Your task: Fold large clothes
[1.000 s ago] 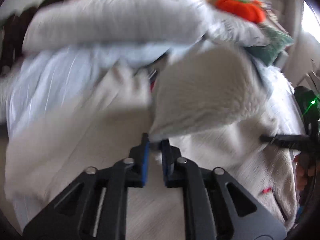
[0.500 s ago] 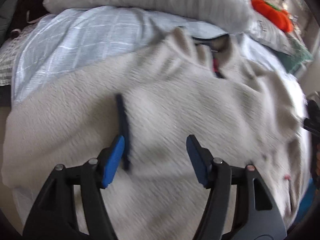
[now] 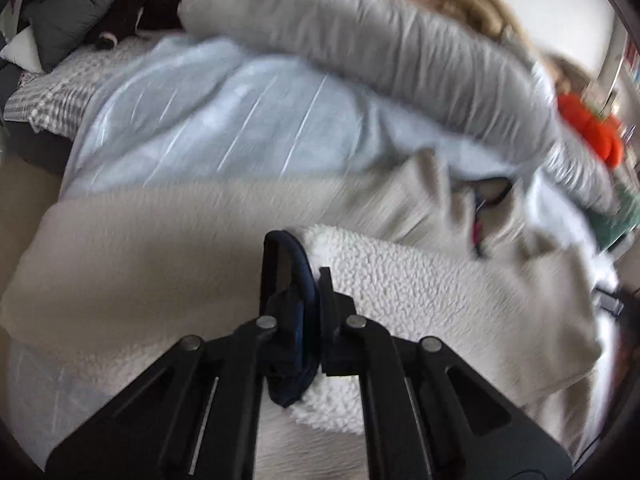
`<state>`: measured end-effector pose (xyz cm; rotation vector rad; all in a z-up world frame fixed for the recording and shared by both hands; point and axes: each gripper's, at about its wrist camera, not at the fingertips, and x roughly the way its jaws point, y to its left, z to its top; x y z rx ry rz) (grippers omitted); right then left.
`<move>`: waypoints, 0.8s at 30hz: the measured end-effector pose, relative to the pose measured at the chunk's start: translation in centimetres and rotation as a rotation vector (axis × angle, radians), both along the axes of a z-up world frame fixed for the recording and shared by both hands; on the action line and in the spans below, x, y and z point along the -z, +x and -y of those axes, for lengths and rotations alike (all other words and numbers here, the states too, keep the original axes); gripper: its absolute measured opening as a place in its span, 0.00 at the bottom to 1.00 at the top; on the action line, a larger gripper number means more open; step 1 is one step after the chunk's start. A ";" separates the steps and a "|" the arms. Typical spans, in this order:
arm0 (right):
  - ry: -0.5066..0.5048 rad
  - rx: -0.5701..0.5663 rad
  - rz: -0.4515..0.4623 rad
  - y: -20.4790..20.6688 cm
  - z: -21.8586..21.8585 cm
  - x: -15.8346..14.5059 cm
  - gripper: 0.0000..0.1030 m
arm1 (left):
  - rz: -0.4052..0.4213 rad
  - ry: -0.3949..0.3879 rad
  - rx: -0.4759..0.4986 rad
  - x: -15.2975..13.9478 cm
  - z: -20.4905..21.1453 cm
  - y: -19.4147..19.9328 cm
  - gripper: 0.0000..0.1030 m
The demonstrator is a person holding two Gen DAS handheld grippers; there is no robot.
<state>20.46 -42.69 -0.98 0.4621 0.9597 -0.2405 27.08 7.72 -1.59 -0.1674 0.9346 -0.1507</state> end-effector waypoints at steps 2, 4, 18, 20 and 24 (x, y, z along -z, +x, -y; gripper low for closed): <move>0.009 -0.010 0.000 1.5 0.0 0.7 0.62 | -0.066 -0.008 0.009 2.0 -0.4 0.4 0.07; 0.025 -0.044 -0.015 2.9 -0.2 1.7 0.14 | -0.066 -0.037 0.010 2.6 -0.6 0.1 0.07; -0.264 -0.075 0.080 -3.1 1.6 -2.4 0.46 | 0.045 0.146 0.175 1.0 3.1 -1.0 0.43; -0.372 -0.163 0.069 -6.0 -0.1 -2.6 0.47 | 0.079 0.184 0.180 -0.1 3.0 -1.4 0.44; -0.418 -0.290 0.039 -10.0 -2.3 -1.5 0.46 | 0.115 0.205 0.190 -1.8 3.4 -1.9 0.48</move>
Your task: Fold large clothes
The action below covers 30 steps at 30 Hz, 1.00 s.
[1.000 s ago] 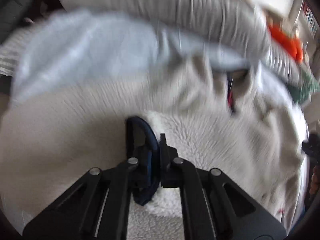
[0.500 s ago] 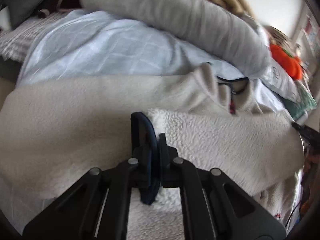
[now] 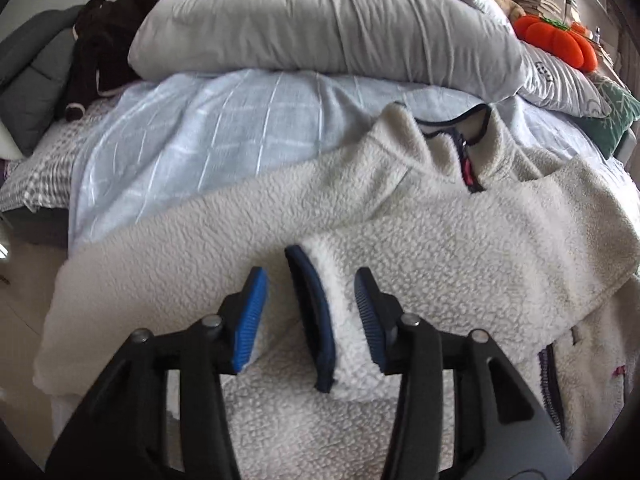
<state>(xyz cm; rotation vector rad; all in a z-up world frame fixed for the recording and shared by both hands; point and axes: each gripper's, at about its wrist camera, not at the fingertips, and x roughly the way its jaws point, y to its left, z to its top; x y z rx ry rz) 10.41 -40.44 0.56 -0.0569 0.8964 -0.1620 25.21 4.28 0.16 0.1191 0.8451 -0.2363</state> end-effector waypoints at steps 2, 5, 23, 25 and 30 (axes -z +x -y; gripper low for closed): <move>-0.053 -0.054 -0.028 -1.4 -1.4 1.1 0.46 | -0.002 -0.009 0.017 -0.3 0.7 0.0 0.51; -0.141 -0.110 -0.082 -1.4 -3.0 2.9 0.47 | -0.017 -0.001 0.037 0.2 2.2 -0.5 0.51; -0.267 -0.071 -0.048 -0.2 -3.5 3.5 0.17 | -0.078 0.047 0.198 3.6 7.9 -2.3 0.52; -0.192 -0.060 -0.022 -1.4 -3.0 1.5 0.20 | -0.031 0.031 0.202 2.0 7.4 -2.5 0.52; 0.020 -0.047 0.111 -1.7 -2.9 -2.8 0.21 | 0.010 -0.010 0.224 0.4 8.2 -2.0 0.53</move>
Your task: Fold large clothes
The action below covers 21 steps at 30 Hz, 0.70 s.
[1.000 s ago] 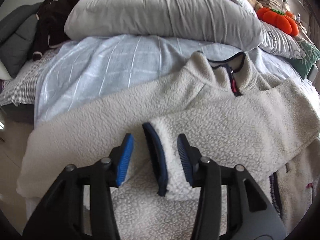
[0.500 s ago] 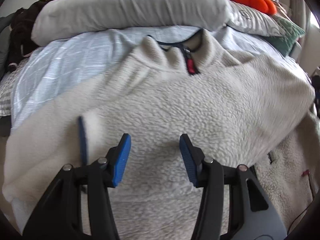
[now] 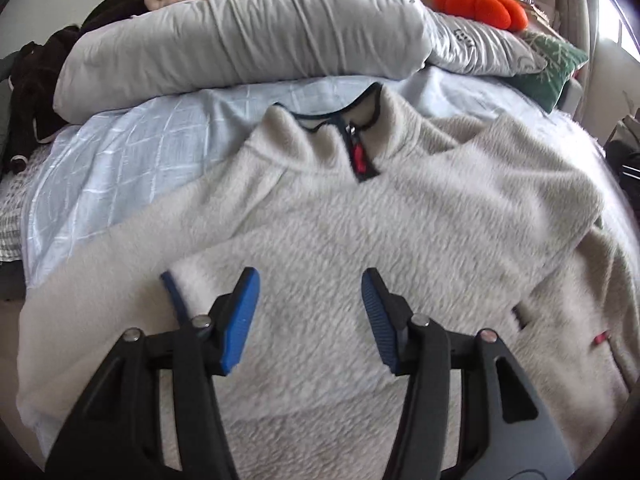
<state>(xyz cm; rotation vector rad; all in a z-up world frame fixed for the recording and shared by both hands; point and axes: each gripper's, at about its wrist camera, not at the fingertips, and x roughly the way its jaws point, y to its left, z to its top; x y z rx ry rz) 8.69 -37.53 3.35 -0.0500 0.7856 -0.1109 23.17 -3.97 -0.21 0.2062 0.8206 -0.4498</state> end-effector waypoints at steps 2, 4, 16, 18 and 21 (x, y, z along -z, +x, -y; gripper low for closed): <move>0.044 0.001 -0.007 2.2 -0.8 0.1 0.21 | -0.024 -0.022 0.004 0.4 0.8 0.4 0.53; 0.042 -0.012 -0.024 3.8 -1.9 1.2 0.21 | -0.055 -0.032 0.005 1.4 1.2 0.5 0.53; 0.055 0.093 -0.216 5.7 -2.7 6.6 0.29 | -0.133 0.028 -0.015 3.3 0.5 -0.8 0.60; 0.050 0.094 -0.210 5.1 -3.5 5.6 0.52 | -0.138 0.045 -0.043 2.5 -0.3 -1.5 0.65; -0.005 0.108 -0.188 4.0 -5.0 4.2 0.76 | -0.181 0.062 -0.102 1.4 -2.2 -2.2 0.72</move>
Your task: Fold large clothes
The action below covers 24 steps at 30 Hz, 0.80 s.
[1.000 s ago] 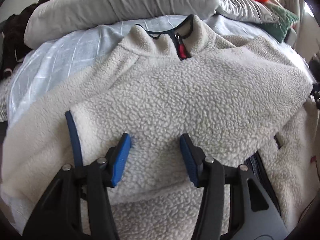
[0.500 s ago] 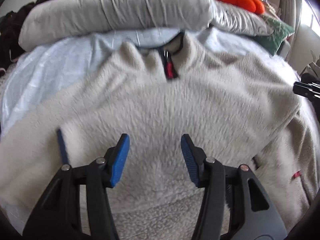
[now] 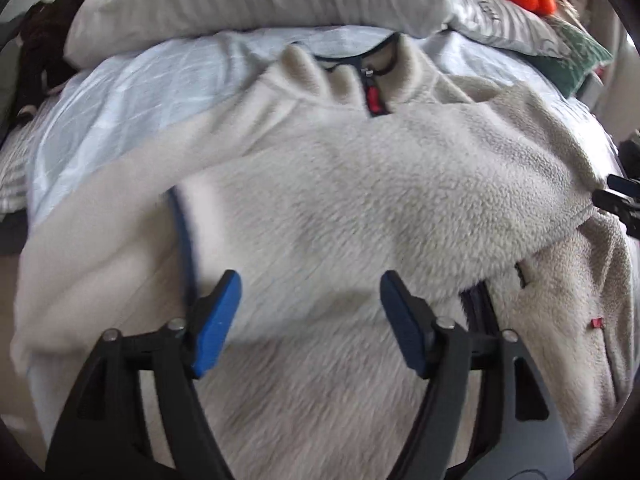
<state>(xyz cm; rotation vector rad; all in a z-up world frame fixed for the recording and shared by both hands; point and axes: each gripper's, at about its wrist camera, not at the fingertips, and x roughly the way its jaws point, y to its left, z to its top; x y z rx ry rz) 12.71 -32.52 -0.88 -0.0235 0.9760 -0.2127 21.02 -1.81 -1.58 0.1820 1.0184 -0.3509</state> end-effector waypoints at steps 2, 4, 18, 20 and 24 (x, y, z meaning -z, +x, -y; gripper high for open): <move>-0.022 0.009 0.013 -0.7 -0.7 -1.1 0.79 | -0.018 0.003 -0.044 -1.0 -1.7 -0.7 0.77; -0.005 0.027 0.018 -1.4 -1.2 -2.1 0.83 | -0.019 0.006 -0.079 -1.8 -3.3 -1.5 0.81; 0.073 0.097 -0.081 -3.6 -5.9 -1.5 0.98 | -0.039 0.084 -0.288 -1.3 -14.5 -4.1 0.83; 0.056 0.085 -0.127 -3.5 -6.2 -0.6 0.98 | -0.067 0.072 -0.319 -0.7 -16.0 -3.4 0.83; 0.007 0.068 -0.125 -3.1 -6.9 -0.7 0.98 | -0.082 0.067 -0.407 0.2 -19.5 -2.6 0.83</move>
